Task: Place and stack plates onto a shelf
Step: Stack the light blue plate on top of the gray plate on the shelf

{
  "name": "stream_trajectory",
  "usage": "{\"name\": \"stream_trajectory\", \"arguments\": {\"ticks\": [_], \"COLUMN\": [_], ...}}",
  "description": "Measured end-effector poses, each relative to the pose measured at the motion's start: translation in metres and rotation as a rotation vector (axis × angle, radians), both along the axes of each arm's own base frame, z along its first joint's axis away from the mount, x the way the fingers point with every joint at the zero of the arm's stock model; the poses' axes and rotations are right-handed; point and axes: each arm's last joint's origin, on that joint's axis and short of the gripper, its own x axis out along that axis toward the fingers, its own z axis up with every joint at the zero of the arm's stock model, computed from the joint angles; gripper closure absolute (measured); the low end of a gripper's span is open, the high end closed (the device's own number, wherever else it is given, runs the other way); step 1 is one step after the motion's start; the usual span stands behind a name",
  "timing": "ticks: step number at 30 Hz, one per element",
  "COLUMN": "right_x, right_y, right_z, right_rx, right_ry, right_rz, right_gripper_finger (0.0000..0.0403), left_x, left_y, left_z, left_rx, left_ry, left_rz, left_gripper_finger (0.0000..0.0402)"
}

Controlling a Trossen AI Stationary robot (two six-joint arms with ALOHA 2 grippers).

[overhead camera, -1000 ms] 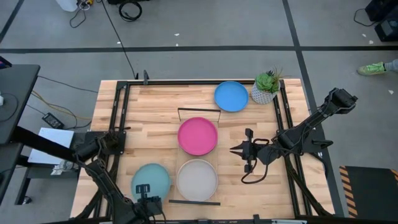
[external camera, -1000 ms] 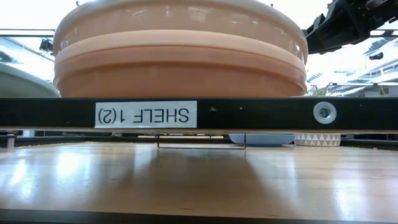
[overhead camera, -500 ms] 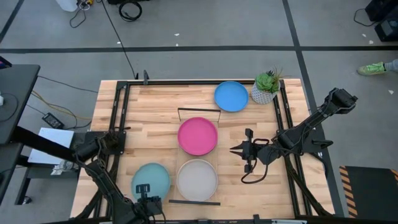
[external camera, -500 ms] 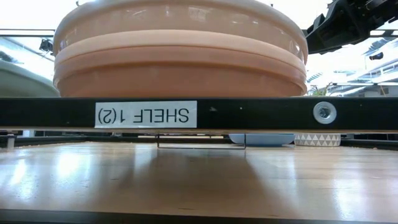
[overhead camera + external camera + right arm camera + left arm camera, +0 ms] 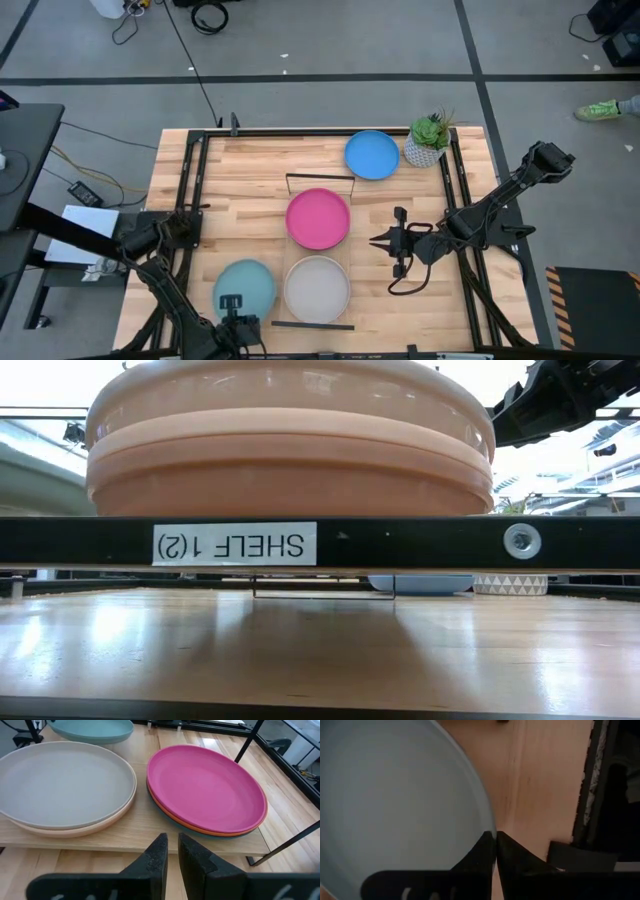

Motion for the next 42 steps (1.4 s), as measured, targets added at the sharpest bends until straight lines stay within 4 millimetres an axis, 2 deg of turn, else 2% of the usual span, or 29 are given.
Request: {"name": "stream_trajectory", "arguments": {"ticks": [21, 33, 37, 42], "right_x": [0.001, 0.001, 0.001, 0.002], "right_y": [-0.002, -0.002, -0.002, -0.002], "right_z": [0.001, 0.001, 0.001, 0.001], "right_rx": [0.029, 0.055, 0.054, 0.048], "right_ry": [-0.011, -0.012, -0.013, -0.012], "right_rz": [-0.023, -0.029, -0.028, -0.025], "right_gripper_finger": [0.0353, 0.0353, 0.0353, 0.0353], "left_x": [-0.003, -0.002, -0.002, 0.011], "left_y": [0.015, 0.018, 0.025, 0.040], "left_z": [0.005, 0.036, 0.054, 0.077], "left_rx": [0.273, 0.374, 0.368, 0.310], "left_ry": [0.042, 0.004, -0.043, -0.123], "left_rz": [-0.307, -0.480, -0.517, -0.554], "left_gripper_finger": [0.0386, 0.0386, 0.0387, 0.0387]}}
